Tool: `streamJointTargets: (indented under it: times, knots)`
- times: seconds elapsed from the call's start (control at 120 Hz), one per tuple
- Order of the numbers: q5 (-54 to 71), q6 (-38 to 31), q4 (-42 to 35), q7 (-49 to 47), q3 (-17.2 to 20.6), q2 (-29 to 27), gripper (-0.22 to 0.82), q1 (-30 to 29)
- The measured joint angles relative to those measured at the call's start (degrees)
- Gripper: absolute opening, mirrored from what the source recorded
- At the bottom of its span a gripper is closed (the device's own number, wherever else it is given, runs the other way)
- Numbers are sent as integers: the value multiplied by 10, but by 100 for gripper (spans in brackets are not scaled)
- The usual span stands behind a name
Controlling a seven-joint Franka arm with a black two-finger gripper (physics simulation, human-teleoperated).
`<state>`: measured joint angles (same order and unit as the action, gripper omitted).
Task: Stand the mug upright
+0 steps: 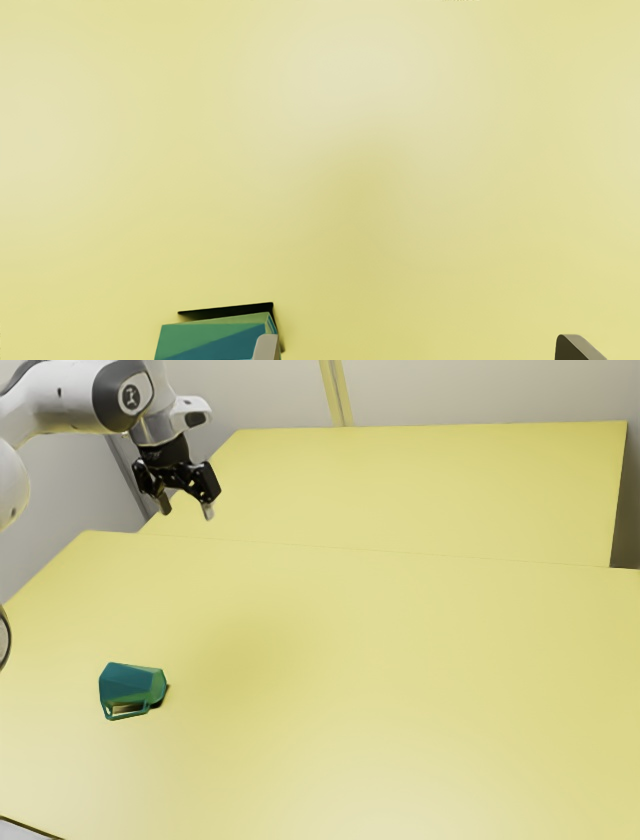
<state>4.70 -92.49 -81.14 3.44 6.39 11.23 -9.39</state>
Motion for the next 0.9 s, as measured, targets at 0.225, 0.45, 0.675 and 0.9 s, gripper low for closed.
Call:
streamJointTargets:
  times: [0.225,0.45,0.675,0.9]
  knots:
    - [-32,-31,-39,28,-34,-19,60,2]
    - [-92,-100,-223,58,-23,-150,60,-62]
    - [-259,-196,-361,135,-16,-193,60,-214]
    - [-403,-235,-446,257,0,-197,60,-314]
